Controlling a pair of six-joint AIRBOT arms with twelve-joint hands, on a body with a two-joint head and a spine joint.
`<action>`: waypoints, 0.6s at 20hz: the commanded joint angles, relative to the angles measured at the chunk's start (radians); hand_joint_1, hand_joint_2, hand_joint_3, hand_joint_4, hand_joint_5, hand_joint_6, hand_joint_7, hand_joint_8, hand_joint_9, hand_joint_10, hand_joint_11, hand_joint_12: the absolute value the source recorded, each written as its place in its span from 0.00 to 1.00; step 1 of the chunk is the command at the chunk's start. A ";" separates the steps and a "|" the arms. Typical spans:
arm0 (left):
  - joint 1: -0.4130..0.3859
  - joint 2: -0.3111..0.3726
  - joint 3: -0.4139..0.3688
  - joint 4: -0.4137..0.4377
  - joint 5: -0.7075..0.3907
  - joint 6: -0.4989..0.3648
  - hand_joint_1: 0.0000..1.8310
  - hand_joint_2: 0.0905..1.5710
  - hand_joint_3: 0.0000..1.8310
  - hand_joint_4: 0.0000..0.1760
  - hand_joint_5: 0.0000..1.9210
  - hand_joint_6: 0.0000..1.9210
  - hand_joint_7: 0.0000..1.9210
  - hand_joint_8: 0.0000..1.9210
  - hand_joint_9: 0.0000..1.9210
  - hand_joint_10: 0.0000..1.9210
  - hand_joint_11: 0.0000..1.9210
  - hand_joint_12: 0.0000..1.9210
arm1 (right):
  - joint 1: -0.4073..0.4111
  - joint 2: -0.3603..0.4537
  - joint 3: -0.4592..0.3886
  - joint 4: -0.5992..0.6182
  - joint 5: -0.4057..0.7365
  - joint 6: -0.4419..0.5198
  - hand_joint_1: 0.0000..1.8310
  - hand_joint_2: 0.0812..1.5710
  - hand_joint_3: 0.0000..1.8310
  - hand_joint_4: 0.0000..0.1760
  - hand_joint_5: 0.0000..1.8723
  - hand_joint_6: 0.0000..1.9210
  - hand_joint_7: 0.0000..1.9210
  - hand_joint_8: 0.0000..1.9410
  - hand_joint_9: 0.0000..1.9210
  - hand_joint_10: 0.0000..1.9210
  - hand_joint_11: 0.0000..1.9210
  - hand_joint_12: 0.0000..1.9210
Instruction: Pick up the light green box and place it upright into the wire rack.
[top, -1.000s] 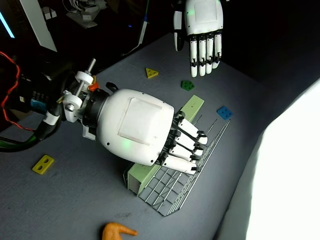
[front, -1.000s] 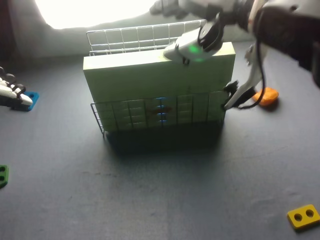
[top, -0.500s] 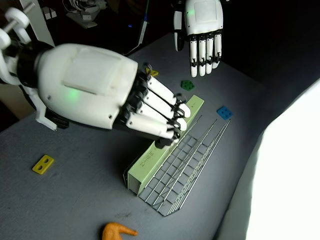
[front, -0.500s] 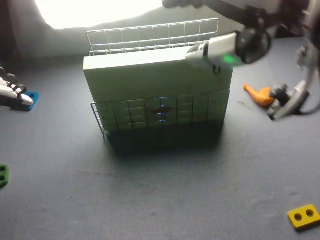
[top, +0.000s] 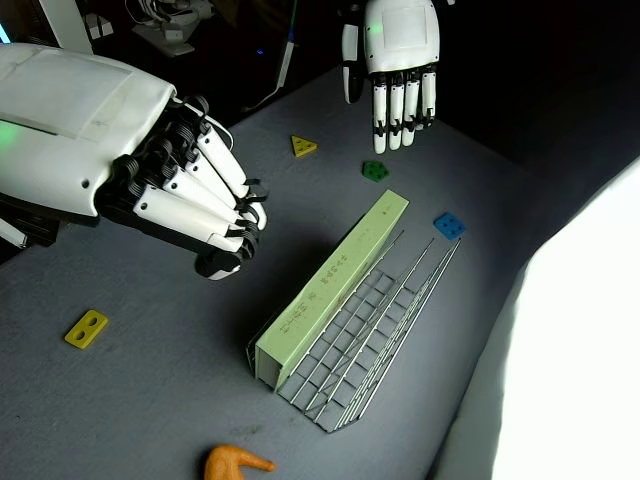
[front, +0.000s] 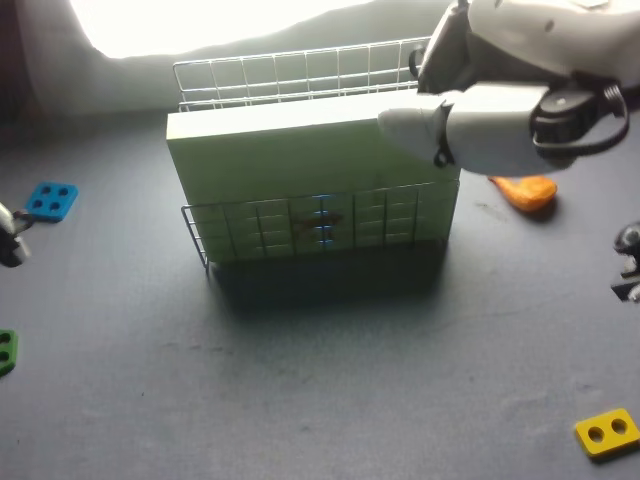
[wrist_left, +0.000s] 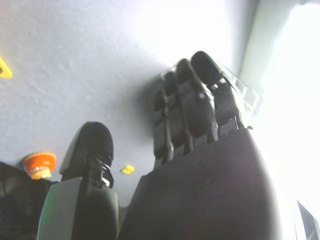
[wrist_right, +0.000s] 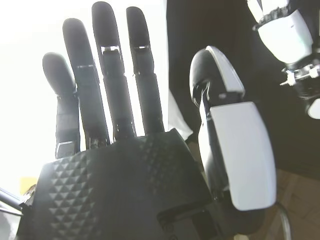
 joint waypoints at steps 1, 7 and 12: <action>-0.007 0.002 0.007 0.004 0.075 0.017 0.24 0.85 0.00 0.00 0.32 0.02 0.41 0.06 0.32 0.28 0.09 0.81 | 0.004 0.017 -0.007 -0.046 0.032 0.000 0.05 0.84 0.00 0.00 0.53 0.22 0.49 0.35 0.34 0.69 0.19 0.95; -0.028 -0.003 0.036 -0.001 0.074 0.042 0.17 0.91 0.01 0.00 0.43 0.95 0.53 0.97 0.54 0.99 0.43 1.00 | -0.030 0.062 -0.038 -0.150 0.028 0.077 0.03 0.88 0.01 0.00 0.60 1.00 0.66 1.00 0.68 1.00 0.69 1.00; -0.047 0.006 0.039 -0.018 0.072 0.075 0.18 0.92 0.00 0.00 0.50 1.00 0.60 1.00 0.60 1.00 0.54 1.00 | -0.037 0.074 -0.043 -0.288 0.030 0.207 0.07 0.89 0.00 0.00 0.60 1.00 0.67 1.00 0.69 1.00 0.71 1.00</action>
